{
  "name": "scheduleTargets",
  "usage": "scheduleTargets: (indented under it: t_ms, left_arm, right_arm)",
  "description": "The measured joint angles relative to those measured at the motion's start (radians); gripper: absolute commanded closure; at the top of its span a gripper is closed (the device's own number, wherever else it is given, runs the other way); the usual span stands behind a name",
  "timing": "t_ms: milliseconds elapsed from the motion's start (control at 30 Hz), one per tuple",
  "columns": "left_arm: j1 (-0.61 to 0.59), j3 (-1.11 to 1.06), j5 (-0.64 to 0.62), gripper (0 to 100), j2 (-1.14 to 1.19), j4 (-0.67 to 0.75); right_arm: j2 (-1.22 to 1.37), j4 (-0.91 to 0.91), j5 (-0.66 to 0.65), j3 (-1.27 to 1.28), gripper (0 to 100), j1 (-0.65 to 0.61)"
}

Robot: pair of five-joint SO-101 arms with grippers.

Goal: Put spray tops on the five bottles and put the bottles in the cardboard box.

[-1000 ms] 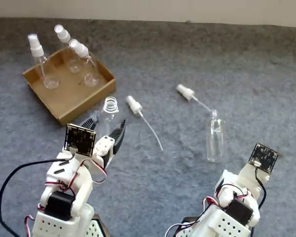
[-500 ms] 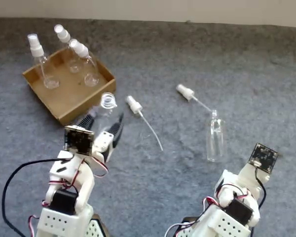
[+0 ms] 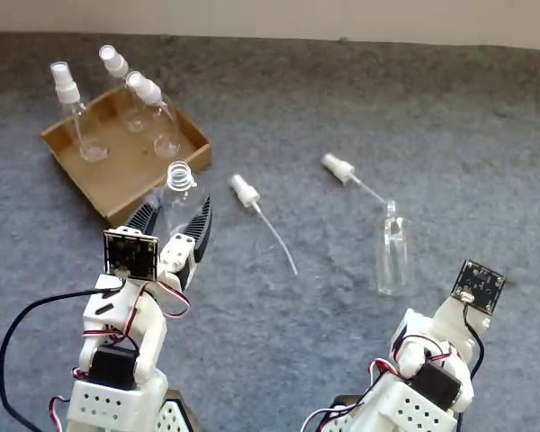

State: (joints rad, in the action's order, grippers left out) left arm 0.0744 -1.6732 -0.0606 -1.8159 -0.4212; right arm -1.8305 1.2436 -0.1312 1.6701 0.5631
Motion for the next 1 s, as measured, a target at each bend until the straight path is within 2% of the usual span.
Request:
scheduleTargets:
  t_ms: [167, 400, 533, 700, 800, 900, 1000]
  left_arm:
    - [0.000, 0.000, 0.000, 92, 0.000, -0.029]
    - [0.000, 0.000, 0.000, 92, 0.000, -0.041]
    - [0.000, 0.000, 0.000, 92, 0.000, -0.041]
    - [0.083, 0.000, 0.000, 92, 0.000, -0.041]
    - [0.124, 0.000, 0.000, 92, 0.000, -0.041]
    - [0.120, 0.000, 0.000, 92, 0.000, -0.041]
    - [0.106, 0.000, 0.000, 92, 0.000, -0.041]
  right_arm:
    - [0.000, 0.000, 0.000, 0.000, 97.7, -0.044]
    - [0.000, -0.003, 0.000, 0.000, 97.7, -0.341]
    - [0.000, -0.095, -0.002, 0.000, 97.4, -0.477]
    - [0.000, -0.224, -0.006, 0.000, 97.4, -0.489]
    - [0.000, -0.245, -0.092, 0.000, 97.4, -0.489]
    - [0.000, -0.244, -0.204, -0.002, 97.4, -0.489]
    - [0.000, -0.218, -0.253, -0.026, 97.4, -0.486]
